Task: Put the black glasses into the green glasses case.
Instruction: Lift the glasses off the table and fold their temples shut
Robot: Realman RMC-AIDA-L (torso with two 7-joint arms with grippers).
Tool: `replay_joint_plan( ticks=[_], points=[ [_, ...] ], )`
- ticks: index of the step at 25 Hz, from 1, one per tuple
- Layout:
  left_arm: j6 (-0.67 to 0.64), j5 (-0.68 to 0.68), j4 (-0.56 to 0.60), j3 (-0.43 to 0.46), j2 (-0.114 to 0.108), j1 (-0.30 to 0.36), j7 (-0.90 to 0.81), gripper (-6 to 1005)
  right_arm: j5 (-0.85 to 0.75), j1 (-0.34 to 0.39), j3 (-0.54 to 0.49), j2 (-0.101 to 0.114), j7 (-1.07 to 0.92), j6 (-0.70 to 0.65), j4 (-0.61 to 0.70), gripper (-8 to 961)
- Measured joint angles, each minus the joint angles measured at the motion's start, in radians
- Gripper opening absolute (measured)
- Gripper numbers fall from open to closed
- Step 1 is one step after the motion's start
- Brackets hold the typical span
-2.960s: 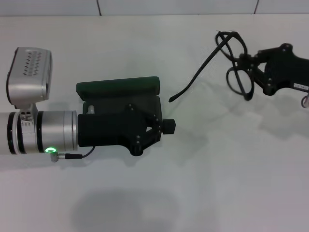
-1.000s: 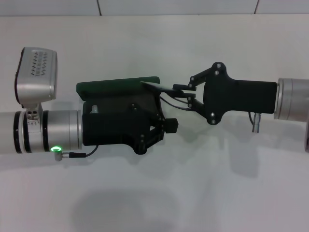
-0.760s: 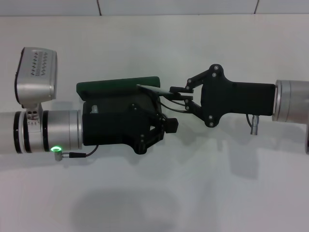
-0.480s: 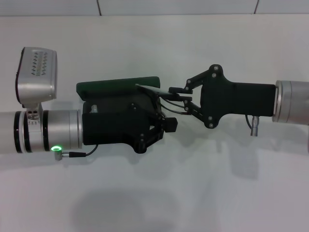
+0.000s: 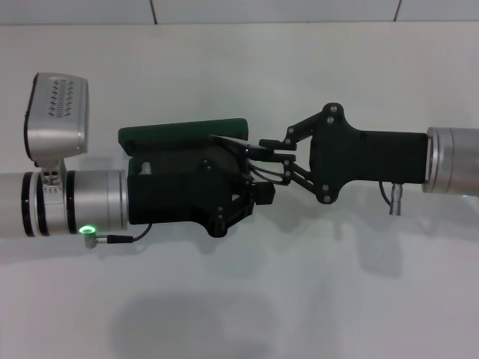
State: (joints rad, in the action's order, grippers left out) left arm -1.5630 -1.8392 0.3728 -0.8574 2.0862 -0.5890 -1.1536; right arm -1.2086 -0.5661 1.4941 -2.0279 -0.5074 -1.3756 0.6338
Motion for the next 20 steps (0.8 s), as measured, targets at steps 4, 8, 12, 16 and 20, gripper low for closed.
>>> replay_joint_plan(
  ticks=[4, 8, 12, 16, 20],
  points=[
    [0.000, 0.000, 0.000, 0.000, 0.000, 0.000, 0.000, 7, -0.002, -0.001, 0.000, 0.000, -0.009, -0.018, -0.004, 42],
    [0.000, 0.000, 0.000, -0.001, 0.000, 0.000, 0.000, 8, 0.003, -0.004, 0.009, 0.000, -0.010, -0.022, -0.012, 42],
    [0.000, 0.000, 0.000, 0.000, 0.000, 0.000, 0.000, 8, 0.011, -0.002, 0.007, 0.000, -0.010, -0.019, -0.013, 42],
    [0.000, 0.000, 0.000, -0.001, 0.000, 0.002, 0.000, 8, 0.049, 0.002, 0.003, 0.001, -0.007, -0.013, -0.014, 42],
    [0.000, 0.000, 0.000, 0.001, -0.001, 0.012, 0.000, 8, 0.068, 0.003, -0.012, 0.002, -0.004, 0.001, -0.017, 41]
  ],
)
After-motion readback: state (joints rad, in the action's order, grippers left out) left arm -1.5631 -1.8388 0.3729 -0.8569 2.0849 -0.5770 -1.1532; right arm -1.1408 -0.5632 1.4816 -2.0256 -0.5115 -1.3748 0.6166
